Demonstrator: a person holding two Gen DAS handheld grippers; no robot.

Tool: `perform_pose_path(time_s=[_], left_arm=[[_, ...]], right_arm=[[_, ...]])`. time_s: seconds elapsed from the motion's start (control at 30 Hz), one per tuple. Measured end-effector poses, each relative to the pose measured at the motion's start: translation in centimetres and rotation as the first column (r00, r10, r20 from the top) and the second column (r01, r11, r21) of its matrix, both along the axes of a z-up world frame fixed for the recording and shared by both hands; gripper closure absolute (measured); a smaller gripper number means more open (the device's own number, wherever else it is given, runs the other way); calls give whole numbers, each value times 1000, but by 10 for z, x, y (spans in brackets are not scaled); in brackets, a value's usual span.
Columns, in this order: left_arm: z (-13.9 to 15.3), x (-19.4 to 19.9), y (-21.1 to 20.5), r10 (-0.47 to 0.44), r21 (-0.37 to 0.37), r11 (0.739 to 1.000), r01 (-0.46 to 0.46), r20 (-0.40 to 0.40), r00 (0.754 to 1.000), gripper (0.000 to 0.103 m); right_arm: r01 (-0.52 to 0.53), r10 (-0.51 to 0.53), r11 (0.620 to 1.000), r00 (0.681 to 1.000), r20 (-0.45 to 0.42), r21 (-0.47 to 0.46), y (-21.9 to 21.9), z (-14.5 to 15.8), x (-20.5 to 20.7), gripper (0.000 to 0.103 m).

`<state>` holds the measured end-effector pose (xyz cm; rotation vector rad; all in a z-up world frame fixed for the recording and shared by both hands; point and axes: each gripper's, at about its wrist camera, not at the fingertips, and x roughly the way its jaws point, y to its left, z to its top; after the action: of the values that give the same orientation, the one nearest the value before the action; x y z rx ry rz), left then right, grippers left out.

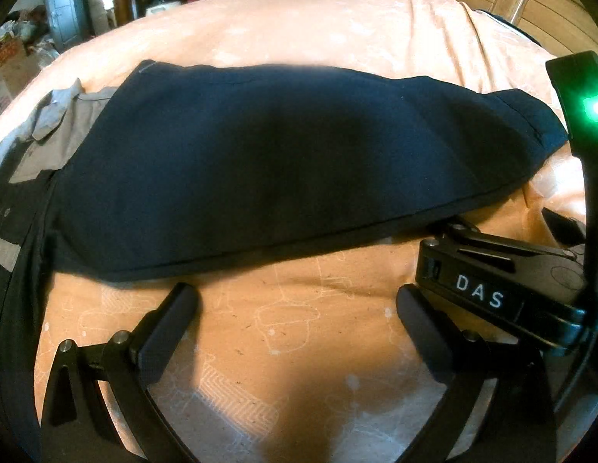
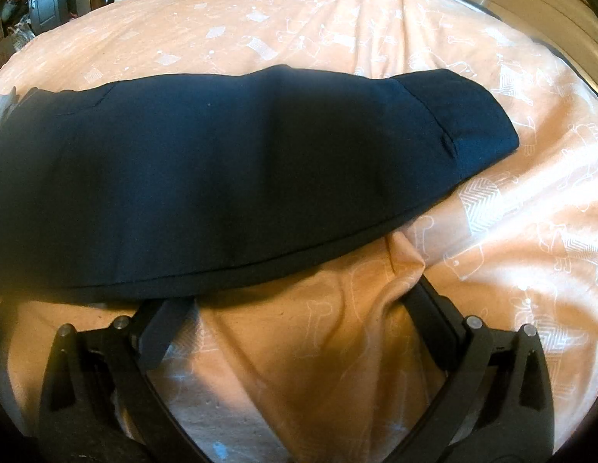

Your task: Fold small clothes

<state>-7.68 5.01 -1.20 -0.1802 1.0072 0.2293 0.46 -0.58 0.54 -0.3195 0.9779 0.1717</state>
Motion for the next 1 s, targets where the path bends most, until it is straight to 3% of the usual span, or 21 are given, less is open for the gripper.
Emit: perform_pose_path(time_s=[0.87,1.0], left_arm=[[0,0,1,2,-4,1000,-2,0,1000,0],[0,4,-6,6,27,1000,-6,-5,1000,0]], right_arm=[[0,0,1000,1000,1,2,0,0,0,0],[0,0,1000,1000,0,2,0,0,-1,0]])
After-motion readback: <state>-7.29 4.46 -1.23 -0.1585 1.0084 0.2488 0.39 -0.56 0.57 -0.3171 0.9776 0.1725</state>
